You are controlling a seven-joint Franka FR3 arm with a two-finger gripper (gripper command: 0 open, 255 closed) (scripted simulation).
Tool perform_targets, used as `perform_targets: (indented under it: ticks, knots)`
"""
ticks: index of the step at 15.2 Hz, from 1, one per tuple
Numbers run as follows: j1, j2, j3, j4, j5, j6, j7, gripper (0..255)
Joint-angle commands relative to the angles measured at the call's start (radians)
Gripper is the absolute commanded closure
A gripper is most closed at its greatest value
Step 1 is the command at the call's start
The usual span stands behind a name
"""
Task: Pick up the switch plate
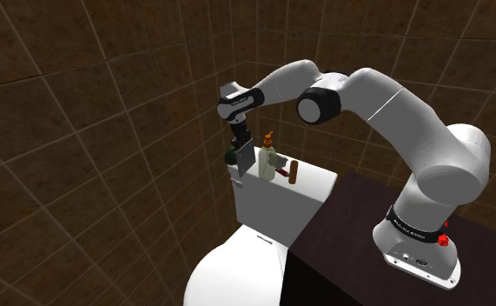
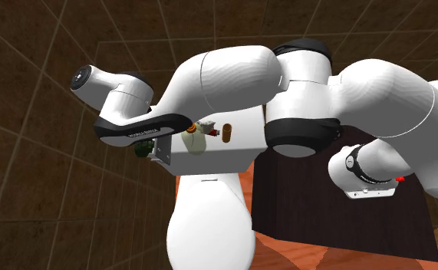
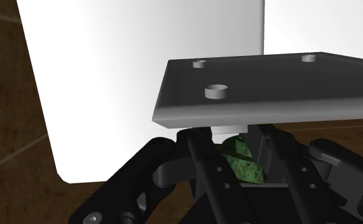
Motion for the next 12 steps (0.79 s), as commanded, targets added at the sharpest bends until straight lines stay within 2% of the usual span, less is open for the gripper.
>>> perform_targets:
  ticks: [1,12]
  knots:
    - [0.0,0.0,0.0,0.0,0.0,0.0,0.0,255]
    - [0.003,-0.067,-0.003,-0.026,-0.002,-0.042,-0.002,255]
